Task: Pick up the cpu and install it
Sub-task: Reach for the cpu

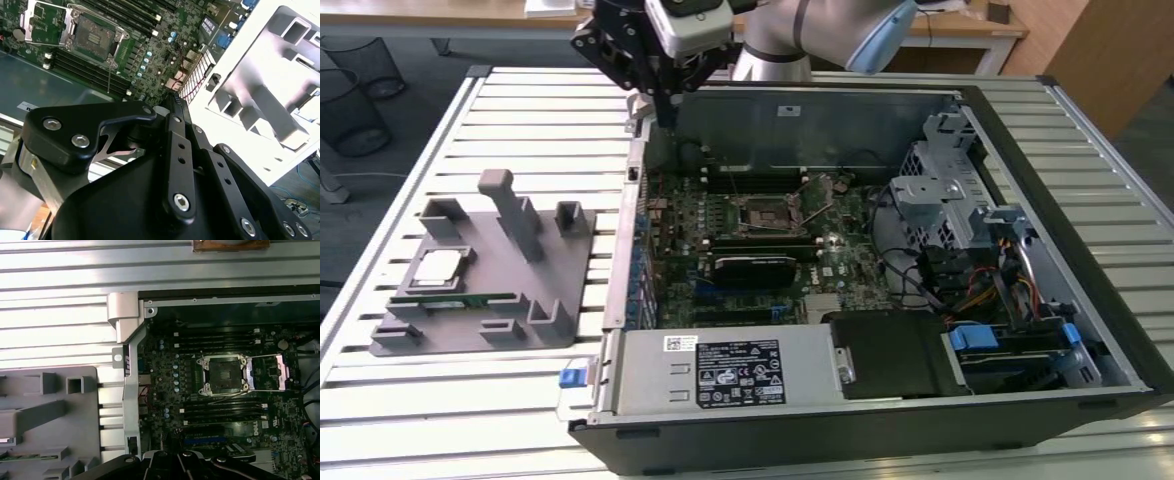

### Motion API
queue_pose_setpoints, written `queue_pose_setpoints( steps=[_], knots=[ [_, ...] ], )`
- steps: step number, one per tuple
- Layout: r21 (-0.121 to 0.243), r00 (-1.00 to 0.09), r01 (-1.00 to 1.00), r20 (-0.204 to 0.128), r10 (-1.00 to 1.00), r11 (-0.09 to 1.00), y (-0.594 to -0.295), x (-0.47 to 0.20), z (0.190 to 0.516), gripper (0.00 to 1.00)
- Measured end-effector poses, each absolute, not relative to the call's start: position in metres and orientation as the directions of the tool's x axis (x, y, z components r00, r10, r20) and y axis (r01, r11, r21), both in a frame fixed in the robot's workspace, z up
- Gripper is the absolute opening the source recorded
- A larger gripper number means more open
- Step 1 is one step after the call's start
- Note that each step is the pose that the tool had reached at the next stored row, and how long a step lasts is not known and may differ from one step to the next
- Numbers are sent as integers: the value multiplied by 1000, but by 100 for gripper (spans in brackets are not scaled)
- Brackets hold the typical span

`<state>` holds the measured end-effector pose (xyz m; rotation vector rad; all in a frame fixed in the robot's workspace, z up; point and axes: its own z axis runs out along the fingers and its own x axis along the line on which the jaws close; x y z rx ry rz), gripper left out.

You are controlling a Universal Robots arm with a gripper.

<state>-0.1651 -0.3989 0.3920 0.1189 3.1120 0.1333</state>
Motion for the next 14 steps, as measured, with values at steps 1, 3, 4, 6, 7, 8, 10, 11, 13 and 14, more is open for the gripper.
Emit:
queue_pose_setpoints(
  steps=[1,3,4,6,7,8,10,11,13,14],
  knots=[
    [86,-997,75,-21,77,993,-399,-165,392,11],
    [86,-997,75,-21,77,993,-399,-166,392,11],
    [86,-997,75,-21,77,993,-399,-166,392,11],
    [86,-997,75,-21,77,993,-399,-167,392,11],
    [86,-997,75,-21,77,993,-399,-168,392,11],
    [86,-997,75,-21,77,993,-399,-168,392,11],
    [86,-997,75,-21,77,993,-399,-169,392,11],
    [86,-997,75,-21,77,993,-399,-169,392,11],
    [86,-997,75,-21,77,993,-399,-170,392,11],
    [86,-997,75,-21,77,993,-399,-171,392,11]
  ],
)
